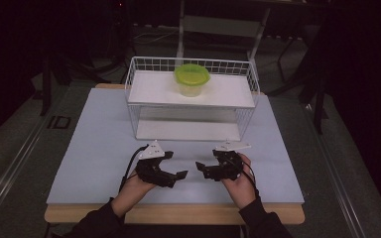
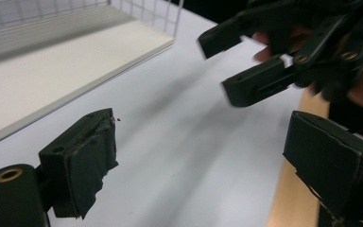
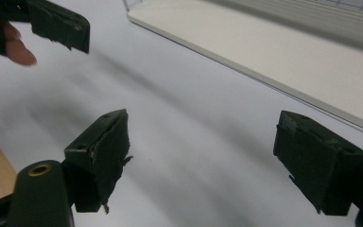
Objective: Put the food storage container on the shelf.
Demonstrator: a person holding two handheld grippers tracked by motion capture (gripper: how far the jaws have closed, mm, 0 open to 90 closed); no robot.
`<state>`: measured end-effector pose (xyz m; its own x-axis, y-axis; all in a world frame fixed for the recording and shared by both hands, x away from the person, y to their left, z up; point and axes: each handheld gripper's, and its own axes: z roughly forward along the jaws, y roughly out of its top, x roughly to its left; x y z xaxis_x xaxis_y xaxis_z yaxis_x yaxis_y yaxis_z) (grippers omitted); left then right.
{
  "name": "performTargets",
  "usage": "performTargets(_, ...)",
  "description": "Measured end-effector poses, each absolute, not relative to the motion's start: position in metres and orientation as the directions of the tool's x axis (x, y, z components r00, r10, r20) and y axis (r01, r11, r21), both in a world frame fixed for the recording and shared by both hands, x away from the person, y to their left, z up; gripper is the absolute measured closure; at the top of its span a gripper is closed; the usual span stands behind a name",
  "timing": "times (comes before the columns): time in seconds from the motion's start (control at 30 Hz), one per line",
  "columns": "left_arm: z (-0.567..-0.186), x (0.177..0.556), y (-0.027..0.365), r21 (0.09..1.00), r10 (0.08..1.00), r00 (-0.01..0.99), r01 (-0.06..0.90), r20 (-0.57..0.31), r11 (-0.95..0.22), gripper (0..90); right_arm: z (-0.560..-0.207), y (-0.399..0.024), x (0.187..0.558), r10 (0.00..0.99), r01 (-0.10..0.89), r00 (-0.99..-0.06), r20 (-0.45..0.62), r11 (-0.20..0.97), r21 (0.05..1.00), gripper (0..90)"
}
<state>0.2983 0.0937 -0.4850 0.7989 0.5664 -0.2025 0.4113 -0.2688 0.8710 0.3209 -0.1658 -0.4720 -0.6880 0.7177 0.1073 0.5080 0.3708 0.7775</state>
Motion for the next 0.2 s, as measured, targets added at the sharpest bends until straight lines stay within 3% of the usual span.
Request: performTargets(0.2,-0.4935,0.2964,0.0968,0.864,0.584,0.796,0.399,-0.161,-0.306,10.7,-0.4757,-0.1657,0.3181,0.720,0.480,-0.691,0.062,0.394,0.784,17.2)
